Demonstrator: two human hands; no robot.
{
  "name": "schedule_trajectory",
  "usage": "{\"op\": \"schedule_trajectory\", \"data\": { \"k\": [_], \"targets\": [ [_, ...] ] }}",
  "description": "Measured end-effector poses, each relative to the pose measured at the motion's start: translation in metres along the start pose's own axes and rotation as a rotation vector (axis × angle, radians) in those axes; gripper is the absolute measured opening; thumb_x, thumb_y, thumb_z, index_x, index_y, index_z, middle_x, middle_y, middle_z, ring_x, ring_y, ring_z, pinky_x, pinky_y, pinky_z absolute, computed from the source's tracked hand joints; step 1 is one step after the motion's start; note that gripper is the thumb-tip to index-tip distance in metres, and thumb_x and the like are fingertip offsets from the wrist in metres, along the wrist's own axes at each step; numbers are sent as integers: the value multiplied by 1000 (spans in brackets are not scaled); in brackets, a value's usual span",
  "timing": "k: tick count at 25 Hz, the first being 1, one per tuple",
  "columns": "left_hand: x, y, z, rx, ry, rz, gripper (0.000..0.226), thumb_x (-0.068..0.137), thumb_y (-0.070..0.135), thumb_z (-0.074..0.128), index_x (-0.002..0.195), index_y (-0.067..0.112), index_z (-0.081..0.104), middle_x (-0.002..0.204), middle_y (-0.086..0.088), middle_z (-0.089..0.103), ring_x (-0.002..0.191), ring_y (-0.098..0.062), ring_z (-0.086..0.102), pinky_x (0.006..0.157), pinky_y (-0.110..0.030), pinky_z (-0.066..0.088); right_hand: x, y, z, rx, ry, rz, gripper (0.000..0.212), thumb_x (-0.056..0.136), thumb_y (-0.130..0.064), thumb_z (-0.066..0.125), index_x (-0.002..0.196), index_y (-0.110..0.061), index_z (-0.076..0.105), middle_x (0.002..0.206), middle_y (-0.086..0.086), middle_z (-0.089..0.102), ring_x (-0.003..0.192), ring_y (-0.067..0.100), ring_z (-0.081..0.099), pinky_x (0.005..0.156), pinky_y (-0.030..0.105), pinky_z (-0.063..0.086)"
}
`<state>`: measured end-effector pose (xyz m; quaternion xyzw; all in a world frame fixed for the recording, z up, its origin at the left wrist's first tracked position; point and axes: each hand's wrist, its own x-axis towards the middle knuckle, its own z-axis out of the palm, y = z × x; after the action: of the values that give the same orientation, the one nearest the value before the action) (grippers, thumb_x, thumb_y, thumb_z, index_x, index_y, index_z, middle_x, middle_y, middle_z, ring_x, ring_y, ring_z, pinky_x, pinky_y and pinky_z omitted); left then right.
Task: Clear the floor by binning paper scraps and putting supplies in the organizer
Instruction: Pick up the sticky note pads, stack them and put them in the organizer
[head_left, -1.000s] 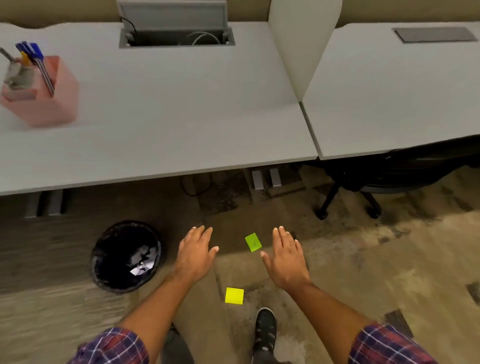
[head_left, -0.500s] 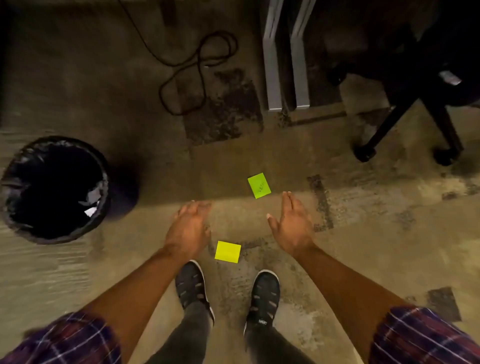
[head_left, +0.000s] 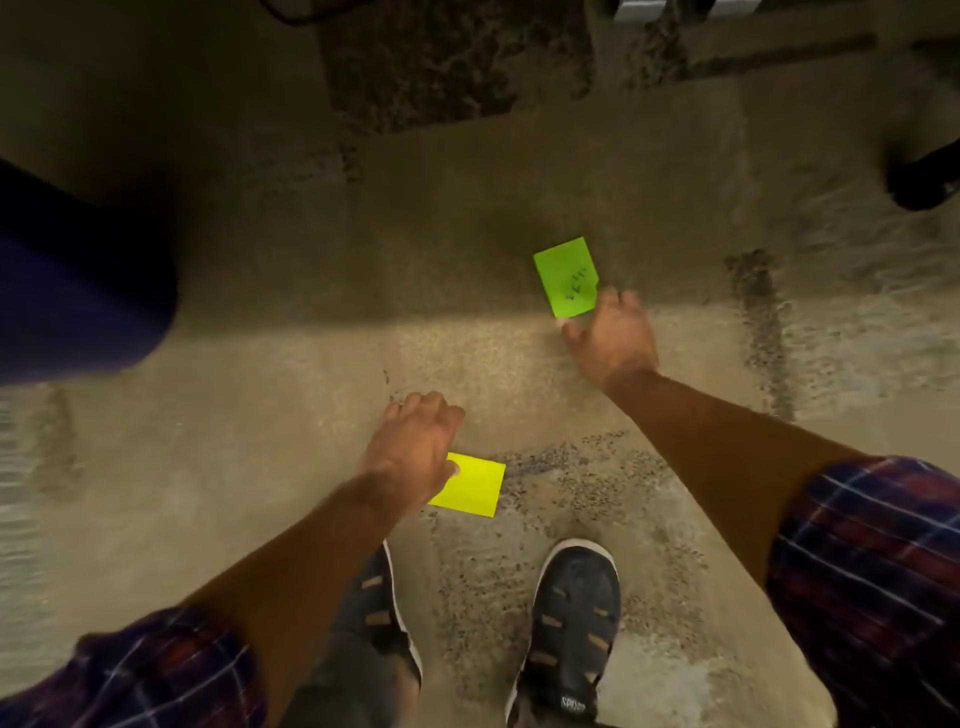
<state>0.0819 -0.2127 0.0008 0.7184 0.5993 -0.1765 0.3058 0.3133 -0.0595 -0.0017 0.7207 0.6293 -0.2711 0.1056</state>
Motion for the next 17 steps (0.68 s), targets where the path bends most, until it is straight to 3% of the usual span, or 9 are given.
{"op": "schedule_trajectory", "data": {
  "k": [4,7,10,12,15,17],
  "targets": [
    [-5,14,32,144,-74,50,65,78,40,79,132,22,49,131,-7,52,122,-30,47,99,-43,40,27,-9,12,-56,53,98,82,83,-64,68,137,-7,44,135,20,47,124,40,52,95,52,52],
    [-15,21,50,157,-61,32,64,70,21,80,126,19,49,121,-9,54,112,-31,48,92,-43,42,42,-13,12,-70,98,119,90,75,-61,78,138,-9,42,138,19,45,127,40,49,95,53,52],
    [-12,16,53,123,-62,55,52,76,22,78,122,19,56,119,-8,55,113,-31,49,95,-43,41,53,-12,9,2,32,157,99,70,-57,85,142,-11,38,139,19,46,124,41,54,98,53,53],
    [-12,8,46,-77,-79,15,34,87,21,71,120,18,62,121,-7,59,115,-30,55,96,-39,41,56,-13,4,49,-31,214,94,68,-57,87,137,-10,44,135,20,56,122,41,60,98,51,53],
    [-24,-1,22,-625,-17,-154,9,94,11,65,103,9,68,89,-8,65,82,-26,61,70,-33,40,50,-19,1,162,-118,322,73,71,-48,89,124,-6,60,127,18,68,117,36,66,89,37,54],
    [-39,-5,2,-803,70,-218,1,95,6,66,95,5,66,74,-10,59,67,-24,52,62,-35,39,34,-25,-2,378,-140,363,42,76,-32,89,104,-10,66,119,19,73,105,35,72,77,35,59]
  ]
}}
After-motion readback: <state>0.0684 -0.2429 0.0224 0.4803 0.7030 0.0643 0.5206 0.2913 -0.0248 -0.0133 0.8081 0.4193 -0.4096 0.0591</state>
